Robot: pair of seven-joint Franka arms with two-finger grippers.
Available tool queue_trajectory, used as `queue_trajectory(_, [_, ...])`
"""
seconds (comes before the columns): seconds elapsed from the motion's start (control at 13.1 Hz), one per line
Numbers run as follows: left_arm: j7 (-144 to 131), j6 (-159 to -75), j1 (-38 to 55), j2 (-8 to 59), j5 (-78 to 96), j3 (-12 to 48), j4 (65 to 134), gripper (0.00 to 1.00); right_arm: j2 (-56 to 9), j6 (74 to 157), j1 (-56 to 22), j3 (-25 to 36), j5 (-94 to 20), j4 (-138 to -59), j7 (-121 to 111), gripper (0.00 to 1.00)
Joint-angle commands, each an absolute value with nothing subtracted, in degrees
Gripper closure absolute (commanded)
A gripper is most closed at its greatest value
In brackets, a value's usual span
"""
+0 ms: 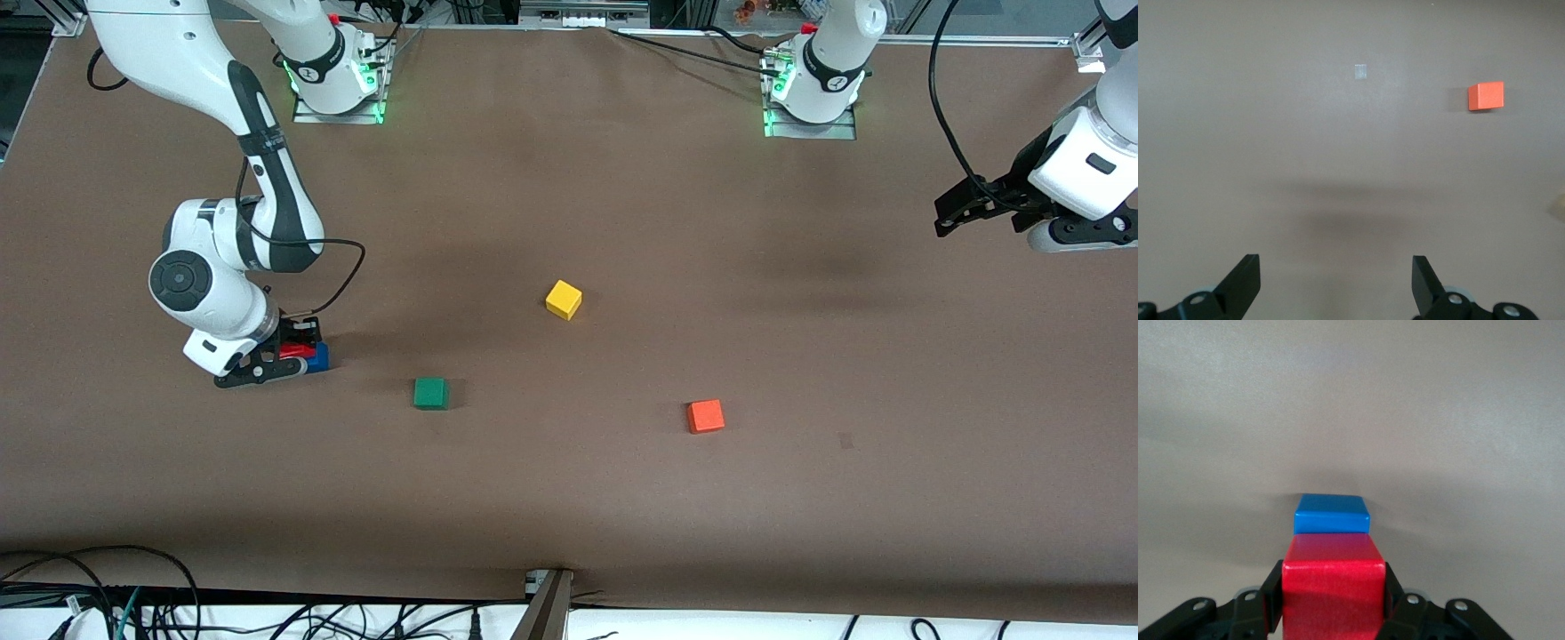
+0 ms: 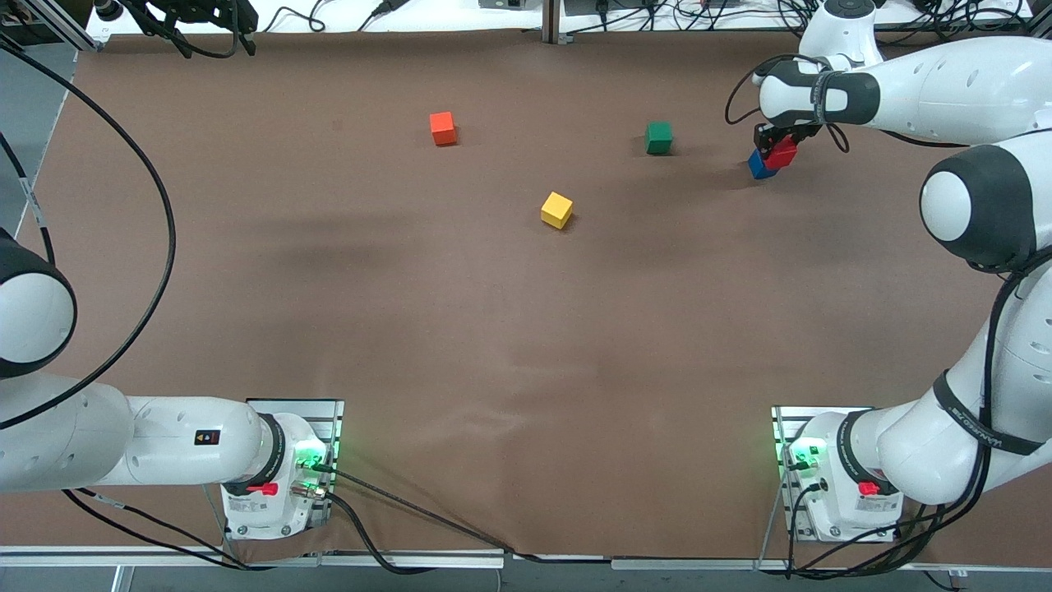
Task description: Pass red block to right arm, stack on blue
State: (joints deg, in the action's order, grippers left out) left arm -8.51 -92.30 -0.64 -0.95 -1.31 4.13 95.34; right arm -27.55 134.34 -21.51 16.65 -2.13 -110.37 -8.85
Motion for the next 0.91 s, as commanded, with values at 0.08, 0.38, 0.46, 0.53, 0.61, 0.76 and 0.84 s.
queue_trajectory(0.08, [-7.91, -91.49, -0.79, -1.32, -0.70, 4.31, 94.31, 0.00, -27.16, 135.53, -21.71, 16.96, -0.88, -111.36, -7.65, 0.97])
queue_trajectory(0.38, [-8.09, -91.23, -0.70, -1.14, -0.79, 4.31, 94.04, 0.00, -26.72, 135.18, -21.80, 16.96, -0.97, -110.40, -7.38, 0.00])
queue_trajectory(0.46, [-8.26, -91.23, -0.70, -1.14, -0.79, 4.39, 94.04, 0.00, -26.46, 134.83, -21.71, 16.96, -0.97, -109.69, -7.56, 0.00])
queue_trajectory(0.53, [-8.52, -91.23, -0.62, -1.14, -0.70, 4.48, 94.04, 0.00, -25.67, 134.48, -21.71, 16.96, -0.97, -109.34, -7.65, 0.00])
queue_trajectory(0.61, [-8.53, -91.23, -0.62, -1.14, -0.79, 4.48, 94.04, 0.00, -24.71, 132.91, -21.71, 16.96, -0.97, -108.55, -7.65, 0.00])
queue_trajectory(0.76, [-8.53, -91.23, -0.62, -1.14, -0.79, 4.48, 94.04, 0.00, -23.38, 126.51, -21.53, 17.05, -1.05, -104.70, -7.73, 0.00])
queue_trajectory(0.84, [-8.53, -91.23, -0.62, -1.14, -0.79, 4.48, 94.04, 0.00, -23.12, 122.12, -21.45, 17.05, -1.05, -101.98, -7.73, 0.00])
